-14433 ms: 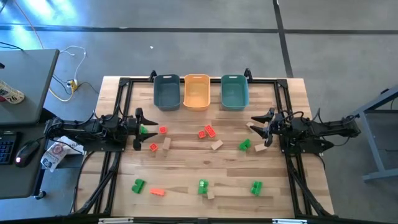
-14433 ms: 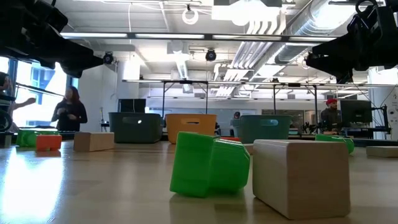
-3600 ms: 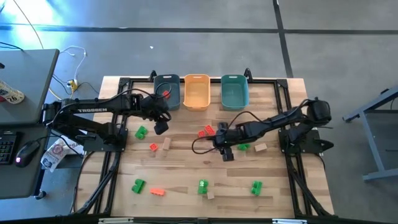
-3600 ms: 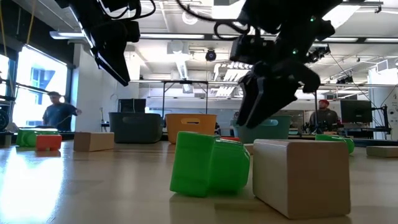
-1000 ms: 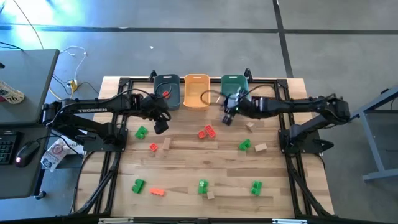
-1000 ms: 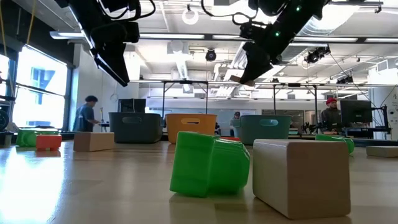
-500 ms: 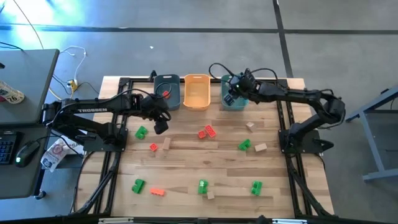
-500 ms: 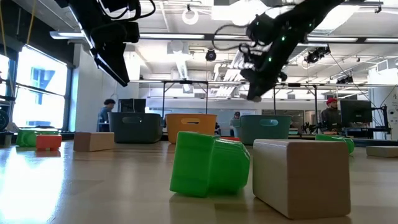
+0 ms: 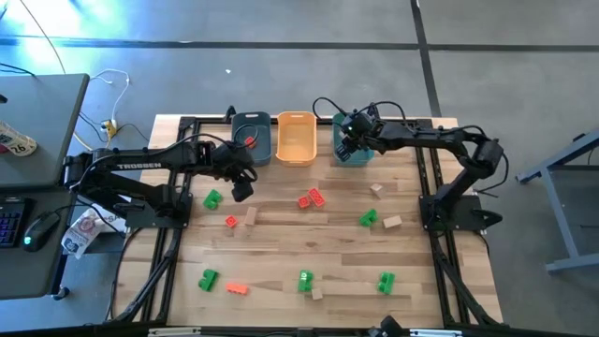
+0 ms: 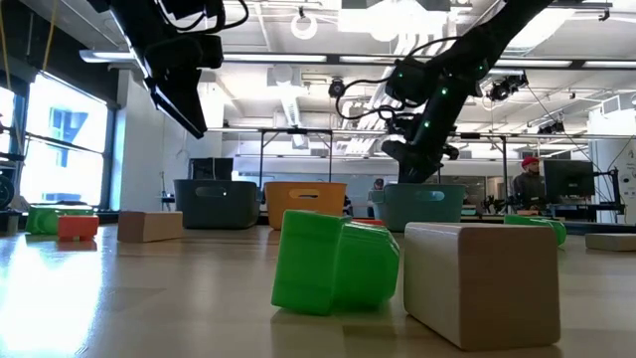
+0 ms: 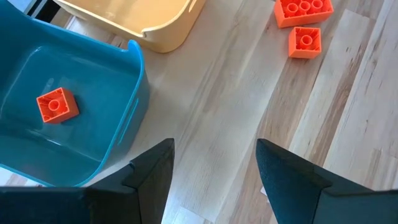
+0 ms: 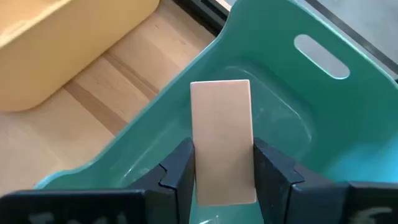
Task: Sort & place blocks by color
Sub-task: Put the brown block into the green bin, then put the green game piece into the yellow bin
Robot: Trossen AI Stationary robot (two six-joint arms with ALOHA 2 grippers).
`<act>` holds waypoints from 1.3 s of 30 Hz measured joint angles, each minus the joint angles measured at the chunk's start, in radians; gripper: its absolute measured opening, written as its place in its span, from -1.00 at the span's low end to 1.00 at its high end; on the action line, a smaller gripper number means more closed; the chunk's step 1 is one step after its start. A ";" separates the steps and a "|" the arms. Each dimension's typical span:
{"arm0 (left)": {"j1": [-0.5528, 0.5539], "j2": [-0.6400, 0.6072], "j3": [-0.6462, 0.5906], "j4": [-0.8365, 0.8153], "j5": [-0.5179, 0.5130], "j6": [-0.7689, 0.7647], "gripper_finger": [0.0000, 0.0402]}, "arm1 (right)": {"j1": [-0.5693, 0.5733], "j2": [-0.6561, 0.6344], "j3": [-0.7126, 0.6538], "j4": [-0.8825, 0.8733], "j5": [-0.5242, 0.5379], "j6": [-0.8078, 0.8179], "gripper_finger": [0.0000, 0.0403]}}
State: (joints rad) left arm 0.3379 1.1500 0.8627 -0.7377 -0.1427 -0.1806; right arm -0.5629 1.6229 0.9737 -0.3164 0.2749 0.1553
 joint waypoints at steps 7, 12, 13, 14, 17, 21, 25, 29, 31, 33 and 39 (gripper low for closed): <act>0.000 0.000 0.000 -0.004 -0.002 0.000 0.21 | 0.000 -0.003 0.000 0.000 0.010 -0.022 -0.17; 0.000 0.000 0.000 -0.018 -0.003 0.000 0.32 | 0.000 -0.003 0.000 -0.001 0.037 -0.024 -0.02; 0.000 0.000 0.000 -0.029 -0.003 -0.001 0.33 | 0.000 -0.007 0.000 -0.003 0.039 -0.024 0.00; 0.000 0.000 0.000 -0.042 -0.003 -0.003 0.34 | 0.000 -0.012 0.000 -0.004 0.040 -0.025 0.02; 0.000 0.000 0.000 -0.089 -0.002 -0.038 0.34 | 0.000 -0.039 0.000 -0.005 0.040 -0.025 0.03; 0.000 0.000 0.014 -0.174 0.011 -0.110 0.33 | 0.000 -0.091 0.000 -0.006 0.039 -0.025 0.04; 0.000 0.000 0.052 -0.269 0.013 -0.168 0.33 | 0.001 -0.146 0.000 -0.006 0.030 -0.024 0.04; 0.000 0.000 0.079 -0.328 0.041 -0.225 0.33 | 0.001 -0.188 0.000 -0.008 0.000 -0.024 0.04; 0.000 0.000 0.080 -0.346 0.061 -0.262 0.33 | 0.001 -0.199 0.000 -0.015 -0.014 -0.025 0.04; 0.000 0.000 0.080 -0.370 0.068 -0.302 0.33 | 0.002 -0.203 0.000 -0.023 -0.025 -0.025 0.04; -0.001 0.000 0.080 -0.432 0.060 -0.417 0.33 | 0.010 -0.204 0.000 -0.050 -0.032 -0.051 0.04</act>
State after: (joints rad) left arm 0.3369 1.1500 0.9424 -1.1696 -0.0827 -0.5976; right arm -0.5533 1.4185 0.9737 -0.3661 0.2424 0.1043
